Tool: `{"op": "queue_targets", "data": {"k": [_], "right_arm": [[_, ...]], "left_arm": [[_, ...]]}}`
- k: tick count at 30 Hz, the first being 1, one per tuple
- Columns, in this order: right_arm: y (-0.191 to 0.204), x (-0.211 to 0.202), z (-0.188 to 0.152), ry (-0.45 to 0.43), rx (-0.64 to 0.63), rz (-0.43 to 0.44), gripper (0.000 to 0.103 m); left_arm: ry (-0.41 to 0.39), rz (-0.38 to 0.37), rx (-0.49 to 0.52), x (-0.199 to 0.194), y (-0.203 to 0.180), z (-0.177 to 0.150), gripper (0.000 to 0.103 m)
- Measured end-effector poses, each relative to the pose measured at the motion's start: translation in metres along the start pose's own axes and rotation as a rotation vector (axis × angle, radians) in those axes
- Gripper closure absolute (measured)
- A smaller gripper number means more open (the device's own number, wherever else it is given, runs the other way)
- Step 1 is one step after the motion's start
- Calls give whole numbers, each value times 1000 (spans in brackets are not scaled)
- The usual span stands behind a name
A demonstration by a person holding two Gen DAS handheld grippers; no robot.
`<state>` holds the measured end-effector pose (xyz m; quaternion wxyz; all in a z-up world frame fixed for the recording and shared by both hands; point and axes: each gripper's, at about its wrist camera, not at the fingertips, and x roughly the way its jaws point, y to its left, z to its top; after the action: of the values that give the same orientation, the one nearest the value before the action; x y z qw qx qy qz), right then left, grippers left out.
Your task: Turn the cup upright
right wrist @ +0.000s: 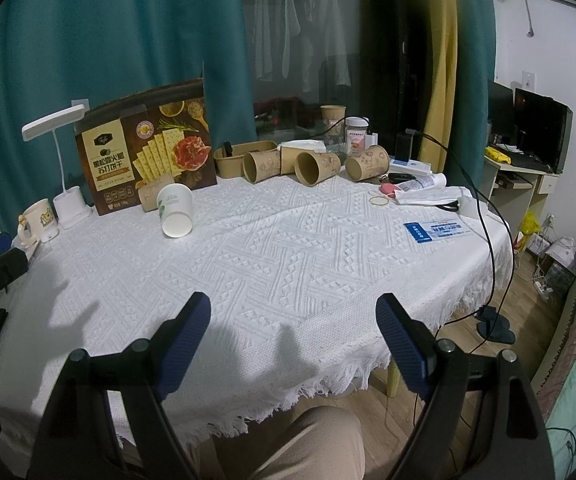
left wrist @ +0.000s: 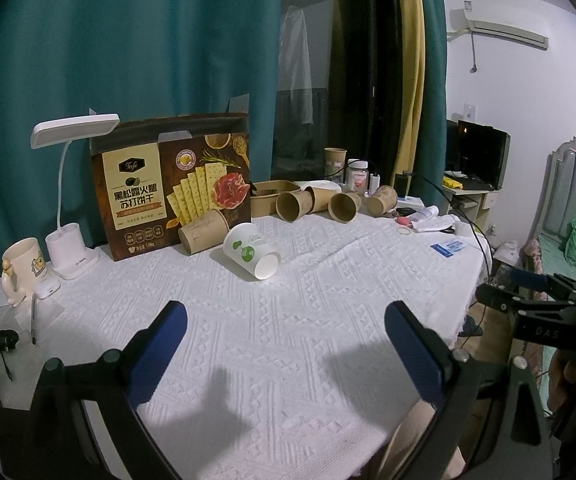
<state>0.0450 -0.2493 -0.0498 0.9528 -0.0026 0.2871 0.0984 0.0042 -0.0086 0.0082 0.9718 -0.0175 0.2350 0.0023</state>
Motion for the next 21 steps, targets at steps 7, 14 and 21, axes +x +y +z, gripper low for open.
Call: {"op": "queue_targets", "data": {"k": [7, 14, 21], "right_arm": [[0, 0, 0, -1, 0, 1, 20], [0, 0, 0, -1, 0, 0, 20], [1, 2, 1, 0, 0, 1, 20]], "left_arm": [[-1, -1, 0, 0, 0, 0, 4], [-3, -2, -1, 0, 0, 0, 4], [-4, -2, -1, 0, 0, -1, 4]]}}
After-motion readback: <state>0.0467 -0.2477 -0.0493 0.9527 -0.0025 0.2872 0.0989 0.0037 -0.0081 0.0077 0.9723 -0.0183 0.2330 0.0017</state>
